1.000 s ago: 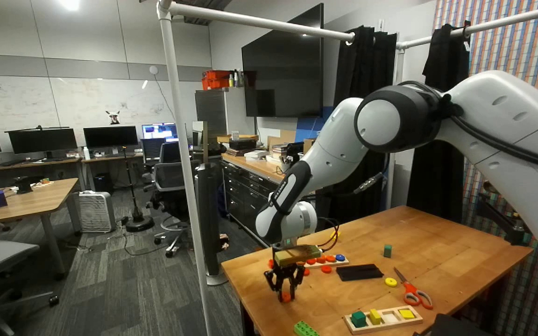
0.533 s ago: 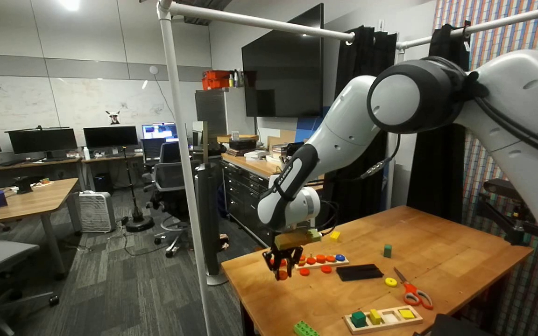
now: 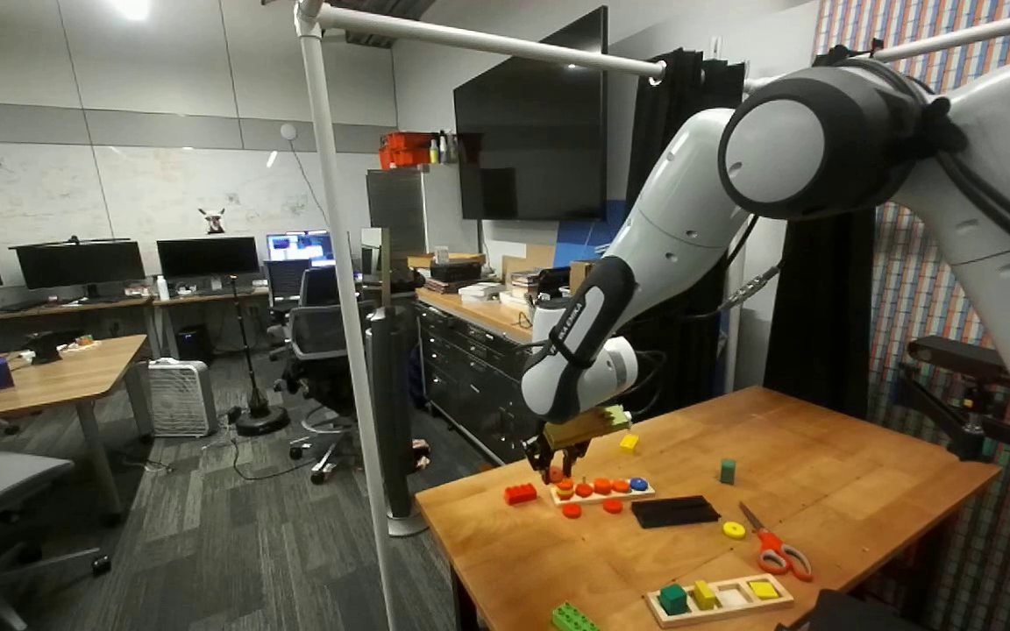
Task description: Stack the orange circle on the wooden object.
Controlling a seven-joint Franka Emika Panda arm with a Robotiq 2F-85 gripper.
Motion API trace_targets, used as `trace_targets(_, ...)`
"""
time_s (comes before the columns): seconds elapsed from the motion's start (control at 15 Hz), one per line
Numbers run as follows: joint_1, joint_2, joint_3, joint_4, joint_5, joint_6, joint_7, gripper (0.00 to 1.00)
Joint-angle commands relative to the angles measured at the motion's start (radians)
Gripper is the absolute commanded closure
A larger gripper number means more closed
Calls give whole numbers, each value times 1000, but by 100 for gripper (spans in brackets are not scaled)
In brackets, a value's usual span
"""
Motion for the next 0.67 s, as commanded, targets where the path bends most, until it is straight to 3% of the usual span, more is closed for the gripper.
trace_targets(0.0,32,-9,-79,-39,-76,58,71,82)
trace_targets(0.6,-14,51,-91,40,-65,4,58,82)
